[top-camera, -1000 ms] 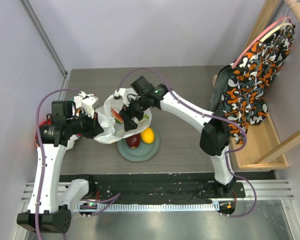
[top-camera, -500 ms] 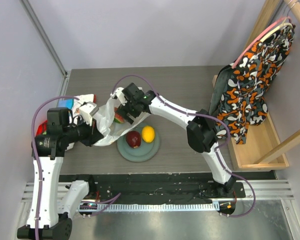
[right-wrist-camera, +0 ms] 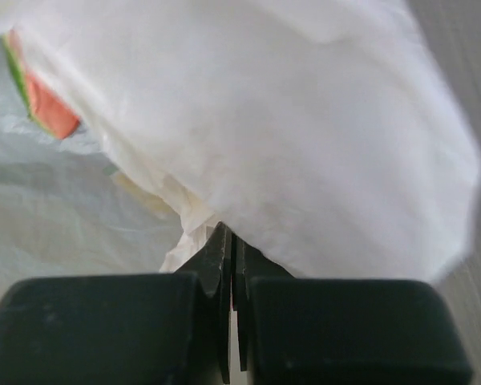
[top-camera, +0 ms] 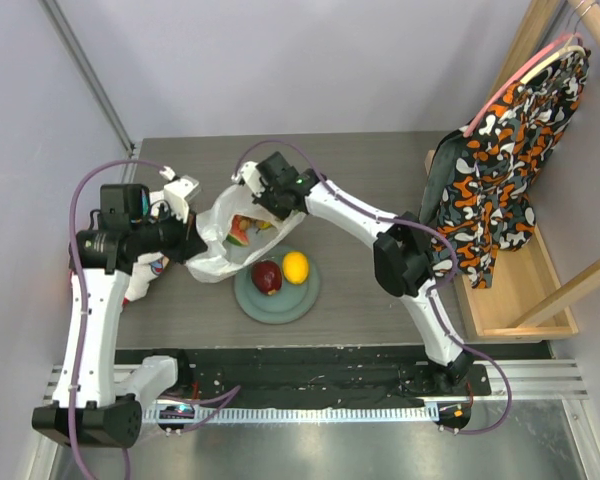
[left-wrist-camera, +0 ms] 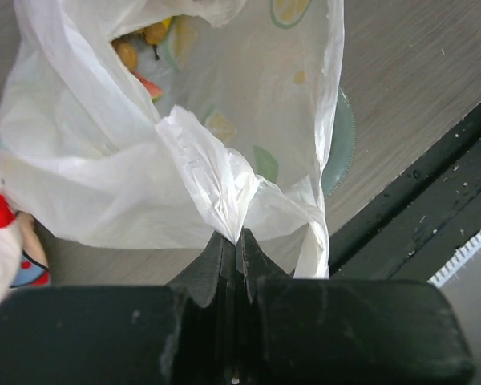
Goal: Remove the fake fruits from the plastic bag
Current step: Adjust the plastic bag at the center of the board.
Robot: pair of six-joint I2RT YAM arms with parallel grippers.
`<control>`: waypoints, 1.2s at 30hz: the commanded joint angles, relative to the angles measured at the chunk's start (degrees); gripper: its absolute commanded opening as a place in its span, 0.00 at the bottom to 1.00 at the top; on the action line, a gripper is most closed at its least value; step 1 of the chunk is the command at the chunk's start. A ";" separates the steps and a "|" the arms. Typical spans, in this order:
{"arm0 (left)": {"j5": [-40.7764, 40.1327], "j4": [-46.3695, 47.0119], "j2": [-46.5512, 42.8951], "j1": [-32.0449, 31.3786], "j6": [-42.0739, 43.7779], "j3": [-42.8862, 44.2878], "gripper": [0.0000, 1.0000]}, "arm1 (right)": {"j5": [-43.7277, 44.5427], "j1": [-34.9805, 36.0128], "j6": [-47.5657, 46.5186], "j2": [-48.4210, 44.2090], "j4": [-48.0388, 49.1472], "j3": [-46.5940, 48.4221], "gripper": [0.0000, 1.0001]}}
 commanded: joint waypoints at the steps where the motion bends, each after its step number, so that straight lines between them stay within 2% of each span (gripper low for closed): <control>1: 0.26 6.38 4.17 0.36 4.20 5.49 0.00 | -2.04 -4.86 -1.83 -3.36 1.00 6.12 0.01; 8: -1.06 15.35 18.84 0.36 5.79 20.15 0.00 | 2.52 -13.21 -5.00 -1.17 5.21 16.65 0.02; 9: -1.06 16.58 21.38 0.36 5.35 26.18 0.00 | 4.45 -14.09 -5.09 -0.38 5.83 18.33 0.01; 11: -0.88 19.48 29.03 0.36 3.08 32.97 0.00 | 5.95 -15.85 -5.70 1.82 7.32 22.89 0.01; 12: -0.62 20.28 31.67 0.45 2.19 41.79 0.00 | 7.26 -16.03 -6.66 2.26 7.85 23.96 0.01; 13: -0.36 20.98 37.35 0.36 1.05 46.14 0.00 | 7.71 -16.12 -7.63 2.09 8.72 25.19 0.01; 15: 0.70 20.99 42.22 -0.60 -2.20 56.34 0.00 | 8.50 -16.12 -10.00 1.48 9.43 25.82 0.01; 16: 1.57 20.73 44.85 -1.04 -3.17 65.00 0.00 | 9.64 -16.12 -10.62 0.60 9.78 26.34 0.01; 19: 4.21 20.72 49.71 -3.41 -5.11 73.23 0.00 | 10.62 -16.12 -11.51 -2.29 9.44 25.30 0.01; 21: 6.40 20.37 47.44 -5.78 -5.11 70.99 0.00 | 7.30 -16.03 -9.76 -7.12 8.39 23.19 0.01; 22: 7.19 18.72 46.03 -6.58 -4.94 68.71 0.00 | 2.32 -16.03 -6.70 -8.88 7.42 21.27 0.01; 24: 8.34 16.00 39.04 -8.42 -5.54 57.66 0.00 | -4.64 -15.77 -3.18 -13.19 6.37 18.98 0.02; 25: 8.61 15.89 35.68 -8.60 -6.68 53.00 0.00 | -6.76 -15.51 0.85 -14.16 5.92 16.62 0.07; 26: 8.70 15.98 32.52 -8.61 -7.21 42.08 0.00 | -11.40 -14.64 3.15 -15.39 5.57 15.55 0.12; 27: 7.83 15.72 25.52 -8.61 -6.96 37.27 0.00 | -12.66 -14.02 5.09 -15.75 5.13 14.23 0.16; 28: 7.03 15.89 22.15 -8.61 -6.87 31.92 0.00 | -14.59 -13.32 8.24 -15.93 5.04 11.52 0.18; 29: 6.33 16.24 19.07 -8.61 -6.78 23.68 0.00 | -18.09 -12.53 9.14 -16.02 4.87 10.02 0.18; 30: 5.89 16.59 12.95 -8.61 -6.61 19.60 0.00 | -19.60 -10.78 9.84 -15.67 4.43 8.61 0.18; 33: 2.20 15.81 7.45 -8.61 -7.22 10.63 0.00 | -27.07 -7.35 12.75 -13.66 3.12 4.30 0.12; 36: 0.09 14.22 4.10 -8.61 -7.92 7.00 0.00 | -30.51 -5.05 13.81 -11.98 2.32 1.92 0.08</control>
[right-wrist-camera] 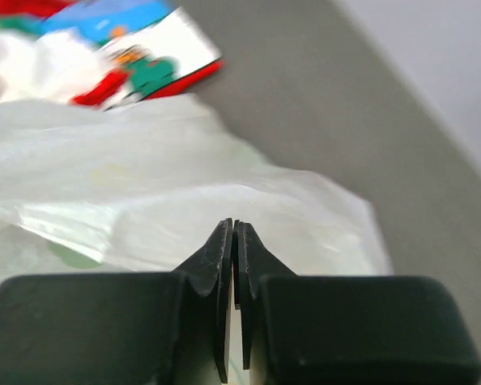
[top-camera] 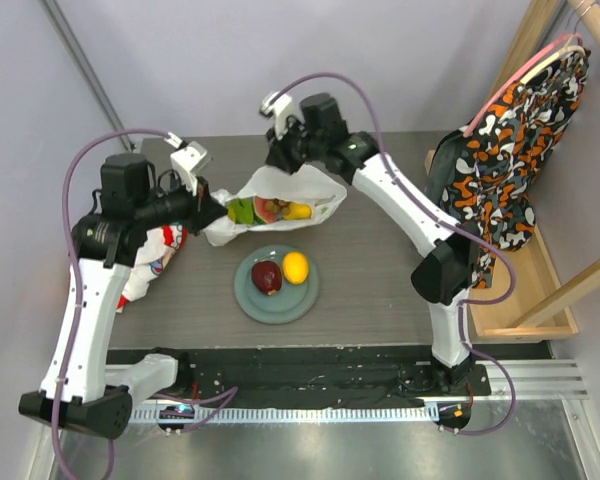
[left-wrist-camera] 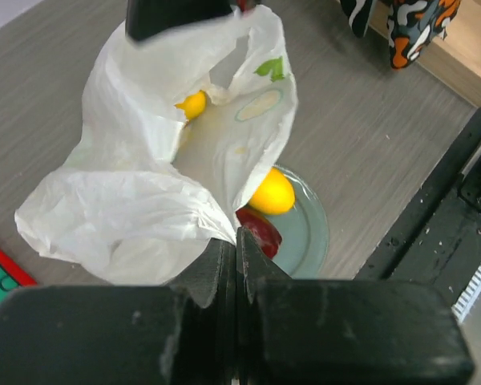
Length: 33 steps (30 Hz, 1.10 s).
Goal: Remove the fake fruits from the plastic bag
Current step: Adjust the plastic bag at the center of the board, then take out the fake fruit from the plastic bag.
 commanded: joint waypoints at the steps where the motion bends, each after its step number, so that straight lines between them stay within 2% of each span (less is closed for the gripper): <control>1: -3.43 0.21 -3.88 0.25 -1.74 -4.81 0.00 | -10.17 4.96 4.87 5.07 -3.34 -4.42 0.07; 8: -4.84 -1.73 -6.17 0.51 -0.95 -9.12 0.00 | -7.53 6.38 5.04 7.63 -5.10 -6.35 0.02; 15: -5.37 1.17 -6.09 0.86 -3.92 -11.59 0.00 | -10.41 6.46 3.64 -2.73 -4.75 -16.18 0.01; 19: -3.71 2.23 -6.70 1.04 -6.57 -11.32 0.00 | -11.66 8.31 1.79 -3.98 -4.67 -20.77 0.03; 21: -2.74 2.67 -7.31 1.39 -7.18 -11.67 0.00 | -9.30 9.19 2.58 -1.09 -3.79 -21.22 0.07; 23: -1.60 2.67 -7.67 2.27 -7.80 -12.02 0.00 | -5.71 9.36 4.33 1.99 -2.30 -19.90 0.17; 25: -1.07 2.67 -8.19 3.05 -7.89 -12.38 0.00 | -1.83 9.10 6.35 7.96 -1.94 -14.91 0.21; 28: -0.54 1.80 -8.54 3.58 -7.02 -12.38 0.00 | 4.67 8.31 11.71 14.02 -0.54 -8.48 0.34; 29: -0.54 1.36 -8.55 3.59 -6.49 -12.29 0.00 | 7.30 8.05 14.33 14.92 0.51 -7.34 0.37; 30: -0.62 0.74 -8.63 3.67 -5.79 -11.85 0.00 | 11.67 7.79 14.88 15.36 0.96 -5.85 0.37; 32: -0.63 -1.19 -8.63 3.67 -3.94 -11.59 0.00 | 14.43 6.82 14.89 15.19 1.93 -4.70 0.44; 33: -0.45 -1.72 -8.81 3.67 -3.50 -11.85 0.00 | 18.88 6.56 14.71 14.93 2.10 -4.69 0.47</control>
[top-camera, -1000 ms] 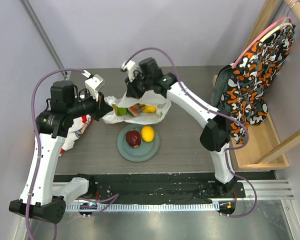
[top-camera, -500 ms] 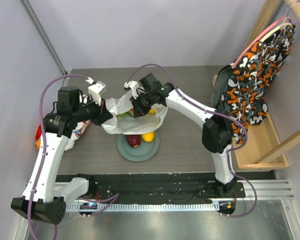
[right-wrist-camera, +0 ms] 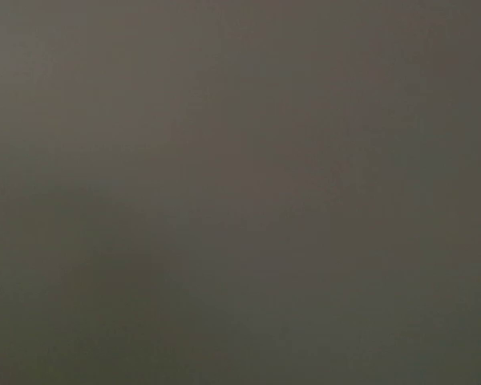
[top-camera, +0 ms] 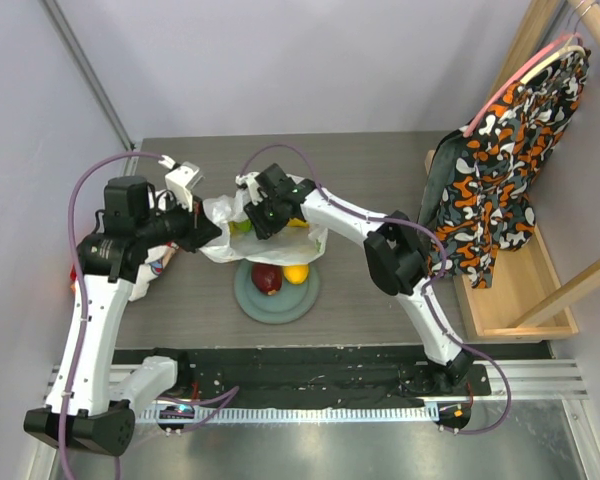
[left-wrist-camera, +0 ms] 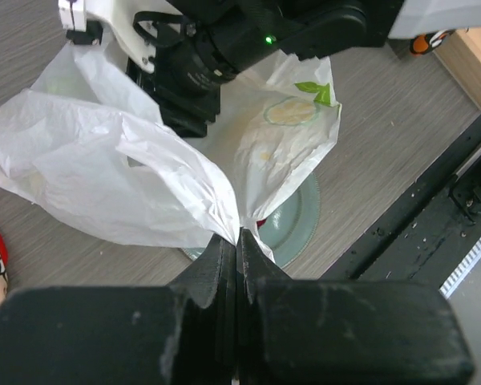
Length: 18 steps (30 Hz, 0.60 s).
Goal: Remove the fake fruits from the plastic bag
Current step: Take out the fake fruit from the plastic bag.
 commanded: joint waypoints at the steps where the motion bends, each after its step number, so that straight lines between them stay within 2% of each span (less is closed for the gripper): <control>1: 2.26 -2.20 -1.40 0.33 3.39 -0.02 0.00 | 15.05 -2.56 3.15 -3.19 3.81 4.47 0.50; 7: 2.61 -3.26 -2.81 0.33 4.53 -3.18 0.00 | 20.95 -3.44 -1.86 -5.39 4.78 2.63 0.61; 13: 3.84 -3.26 -2.55 0.33 4.54 -3.89 0.00 | 22.26 -3.53 -9.93 -7.86 5.22 -2.82 0.71; 18: 6.56 -5.10 -2.37 0.24 6.02 -4.86 0.00 | 25.87 -3.53 -13.28 -6.54 6.18 -5.11 0.76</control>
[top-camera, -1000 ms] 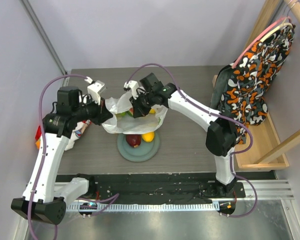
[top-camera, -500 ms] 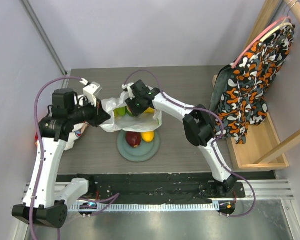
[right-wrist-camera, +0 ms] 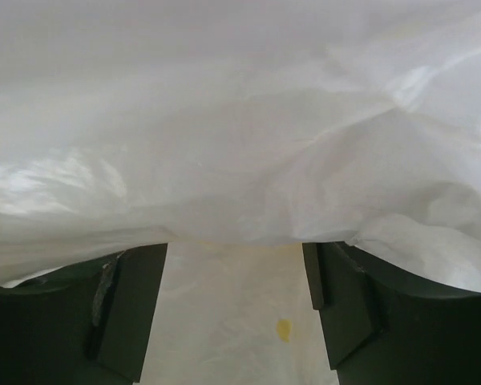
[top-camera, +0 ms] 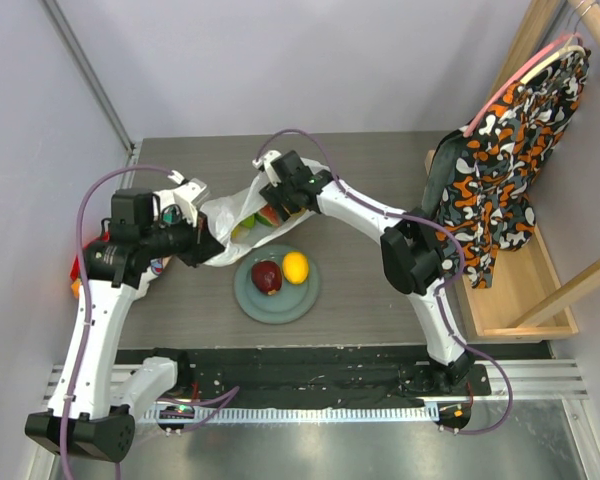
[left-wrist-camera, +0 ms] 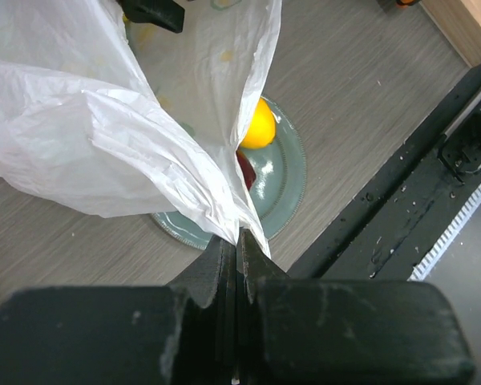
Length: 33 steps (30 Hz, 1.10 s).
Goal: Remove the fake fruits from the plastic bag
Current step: Take out the fake fruit from the plastic bag.
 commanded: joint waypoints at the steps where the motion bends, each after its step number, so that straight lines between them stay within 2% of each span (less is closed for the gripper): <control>1: 3.97 -1.65 -0.49 0.16 2.14 -0.93 0.00 | 5.15 0.34 -5.31 -1.58 3.14 -1.81 0.76; 9: 6.69 -2.62 -0.40 -2.04 3.36 -2.69 0.00 | 13.06 1.13 -5.40 0.62 5.79 0.29 0.85; 13: 6.17 -5.43 0.03 -2.92 7.06 -0.50 0.00 | 12.28 2.01 -5.67 -0.17 5.26 -0.67 0.84; 16: 6.34 -10.52 -0.40 -3.27 11.01 2.05 0.00 | 11.14 2.10 -5.49 -1.31 5.00 -2.07 0.84; 20: 8.28 -22.27 -1.63 -3.89 18.81 5.22 0.00 | 10.00 2.80 -5.14 -3.85 5.00 -4.53 0.84; 23: 6.88 -27.22 -2.94 -4.33 22.44 4.71 0.00 | 7.54 3.59 -3.74 -5.70 4.91 -6.56 0.84; 28: 5.55 -22.50 -4.44 -4.42 19.73 1.71 0.00 | 3.49 4.47 -1.80 -3.25 3.24 -3.24 0.84; 33: 6.08 -19.85 -4.44 -4.50 17.70 0.30 0.00 | 3.49 6.13 -1.27 0.17 2.98 1.07 0.84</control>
